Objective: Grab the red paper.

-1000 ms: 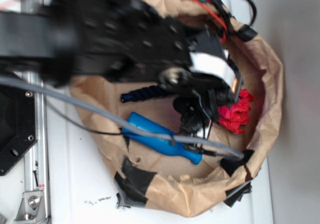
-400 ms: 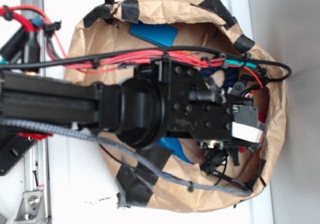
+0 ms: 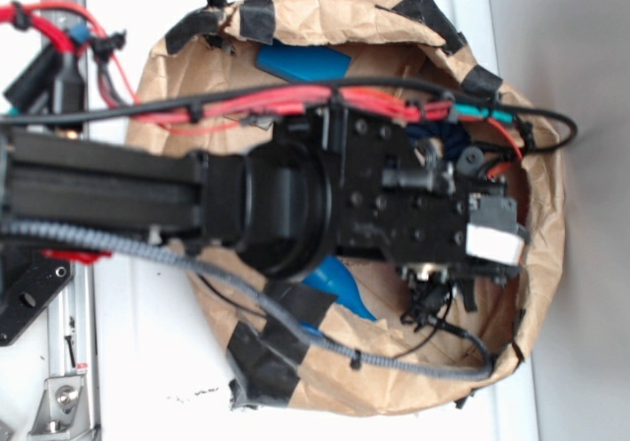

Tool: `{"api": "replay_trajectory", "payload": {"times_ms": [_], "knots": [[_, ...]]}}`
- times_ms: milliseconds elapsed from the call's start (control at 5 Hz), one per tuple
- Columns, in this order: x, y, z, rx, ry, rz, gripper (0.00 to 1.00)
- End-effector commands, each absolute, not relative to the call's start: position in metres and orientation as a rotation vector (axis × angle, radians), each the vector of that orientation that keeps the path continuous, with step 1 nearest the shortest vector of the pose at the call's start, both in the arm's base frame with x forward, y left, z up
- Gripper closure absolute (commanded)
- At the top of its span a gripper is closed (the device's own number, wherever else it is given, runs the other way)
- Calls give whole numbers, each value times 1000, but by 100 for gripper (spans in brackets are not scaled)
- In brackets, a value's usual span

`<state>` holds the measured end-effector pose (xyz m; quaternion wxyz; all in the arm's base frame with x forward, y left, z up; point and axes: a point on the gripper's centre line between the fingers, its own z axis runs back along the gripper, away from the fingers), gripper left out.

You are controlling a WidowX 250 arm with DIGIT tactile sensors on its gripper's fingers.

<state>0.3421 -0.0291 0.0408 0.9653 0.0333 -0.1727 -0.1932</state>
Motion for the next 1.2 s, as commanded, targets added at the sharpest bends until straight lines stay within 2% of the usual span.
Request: {"api": "replay_trajectory", "payload": {"times_ms": [0,200,400,600,1000], "knots": [[296,15,158,-16,-348,-15,21],[272,30,171,170,-104,162,100],[266,31,171,305,58,199,100],[268,23,162,271,200,275,0],[268,23,162,271,200,275,0]]}}
